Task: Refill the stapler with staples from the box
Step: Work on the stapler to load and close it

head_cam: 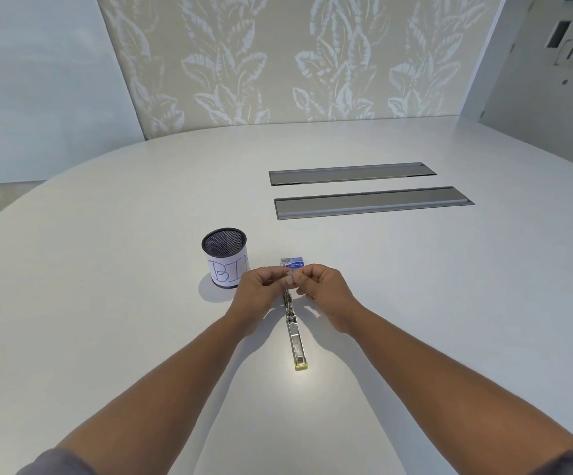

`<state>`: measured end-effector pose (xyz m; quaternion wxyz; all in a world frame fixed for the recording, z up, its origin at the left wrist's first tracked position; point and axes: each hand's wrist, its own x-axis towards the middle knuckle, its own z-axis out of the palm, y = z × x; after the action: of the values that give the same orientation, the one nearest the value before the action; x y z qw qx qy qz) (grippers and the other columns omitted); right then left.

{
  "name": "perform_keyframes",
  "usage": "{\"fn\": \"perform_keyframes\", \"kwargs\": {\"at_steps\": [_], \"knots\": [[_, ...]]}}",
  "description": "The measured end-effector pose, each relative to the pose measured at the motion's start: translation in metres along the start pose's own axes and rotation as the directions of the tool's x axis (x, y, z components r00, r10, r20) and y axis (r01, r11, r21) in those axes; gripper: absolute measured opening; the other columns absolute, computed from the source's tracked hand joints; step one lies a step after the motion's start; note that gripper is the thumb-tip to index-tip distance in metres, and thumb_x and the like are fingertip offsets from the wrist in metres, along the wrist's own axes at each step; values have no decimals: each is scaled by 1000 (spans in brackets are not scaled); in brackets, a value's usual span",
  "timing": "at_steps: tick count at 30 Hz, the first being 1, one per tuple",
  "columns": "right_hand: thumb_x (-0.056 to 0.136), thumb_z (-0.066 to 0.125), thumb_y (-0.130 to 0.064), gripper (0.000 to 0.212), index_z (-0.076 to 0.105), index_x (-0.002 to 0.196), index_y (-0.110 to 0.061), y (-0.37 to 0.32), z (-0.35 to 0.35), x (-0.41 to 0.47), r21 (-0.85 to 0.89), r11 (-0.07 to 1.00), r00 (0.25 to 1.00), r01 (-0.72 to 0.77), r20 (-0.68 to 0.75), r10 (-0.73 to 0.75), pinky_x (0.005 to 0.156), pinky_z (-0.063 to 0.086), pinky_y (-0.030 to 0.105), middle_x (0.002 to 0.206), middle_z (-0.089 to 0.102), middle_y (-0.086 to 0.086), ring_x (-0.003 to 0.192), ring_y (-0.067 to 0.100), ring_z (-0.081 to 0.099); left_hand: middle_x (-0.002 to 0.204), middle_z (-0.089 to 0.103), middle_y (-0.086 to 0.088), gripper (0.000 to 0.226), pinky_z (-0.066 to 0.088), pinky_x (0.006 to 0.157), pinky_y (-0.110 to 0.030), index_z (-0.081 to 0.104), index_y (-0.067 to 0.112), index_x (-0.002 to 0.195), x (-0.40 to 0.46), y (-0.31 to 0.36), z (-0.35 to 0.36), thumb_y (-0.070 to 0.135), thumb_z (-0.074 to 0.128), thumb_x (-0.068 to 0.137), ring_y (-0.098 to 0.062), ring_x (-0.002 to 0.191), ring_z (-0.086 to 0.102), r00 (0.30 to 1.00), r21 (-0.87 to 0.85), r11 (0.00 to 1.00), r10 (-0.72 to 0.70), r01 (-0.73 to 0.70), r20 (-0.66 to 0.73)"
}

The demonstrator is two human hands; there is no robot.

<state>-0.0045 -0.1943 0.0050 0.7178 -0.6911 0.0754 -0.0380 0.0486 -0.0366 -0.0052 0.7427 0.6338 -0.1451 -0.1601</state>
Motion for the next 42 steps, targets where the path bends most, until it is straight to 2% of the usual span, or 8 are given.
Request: {"fn": "perform_keyframes", "kwargs": {"at_steps": [6,10,15,18,26,34,38,42], "knots": [[97,69,-19,9,74,94,-12,0,2,-2,-5,1000,1000,8,-1,-8,67,50,13,85,78,2,72,1,66,92,78,-14,13,57,73,-26,78,4,100,1,2,-4,8,75,89,-19,82,75,998,-95,994,-58,59,13],[95,62,-7,14,74,90,-13,2,0,-12,-6,1000,998,1,-64,-2,60,48,11,85,75,1,68,-1,63,84,71,-11,6,44,63,-22,79,8,91,4,0,-7,11,79,85,-14,68,54,993,-68,993,-98,94,-63],[88,63,-2,14,74,88,-11,8,-5,-25,-113,992,998,62,40,-57,68,44,32,80,63,11,74,21,49,80,76,-12,6,44,57,-21,77,5,91,5,-3,-9,5,77,86,-15,63,56,992,-35,995,-94,91,-81],[84,67,-7,9,72,91,-9,12,-2,-30,-167,980,991,104,96,-89,63,44,30,77,60,7,69,19,47,75,73,-8,9,43,53,-20,76,6,95,3,-4,-8,4,76,86,-12,56,51,993,11,998,-67,68,-95],[81,75,-8,25,69,80,-32,17,3,-31,-444,877,983,184,84,-164,59,43,14,64,61,-27,58,1,49,77,75,-3,9,50,61,-19,77,6,95,0,-5,-7,12,76,89,-6,61,60,996,195,981,-6,24,-93],[80,74,-8,25,70,81,-33,16,4,-31,-492,848,980,197,92,-174,63,43,11,68,64,-26,61,-1,53,74,74,-2,2,55,74,-33,78,9,87,-3,1,-11,11,77,88,-16,70,64,990,310,942,-100,125,-95],[80,74,-8,23,72,82,-30,17,4,-31,-484,853,981,195,87,-175,64,45,12,66,64,-20,61,0,54,64,71,5,8,53,64,-25,79,11,83,-4,6,-8,8,74,89,-10,60,60,992,433,892,-110,128,-66],[80,73,-6,20,73,83,-26,16,4,-31,-475,858,981,195,88,-174,62,46,13,66,65,-16,59,1,55,66,71,-1,6,53,62,-23,78,6,85,-6,9,-7,7,73,90,-13,62,62,989,434,889,-132,147,-65]]}}
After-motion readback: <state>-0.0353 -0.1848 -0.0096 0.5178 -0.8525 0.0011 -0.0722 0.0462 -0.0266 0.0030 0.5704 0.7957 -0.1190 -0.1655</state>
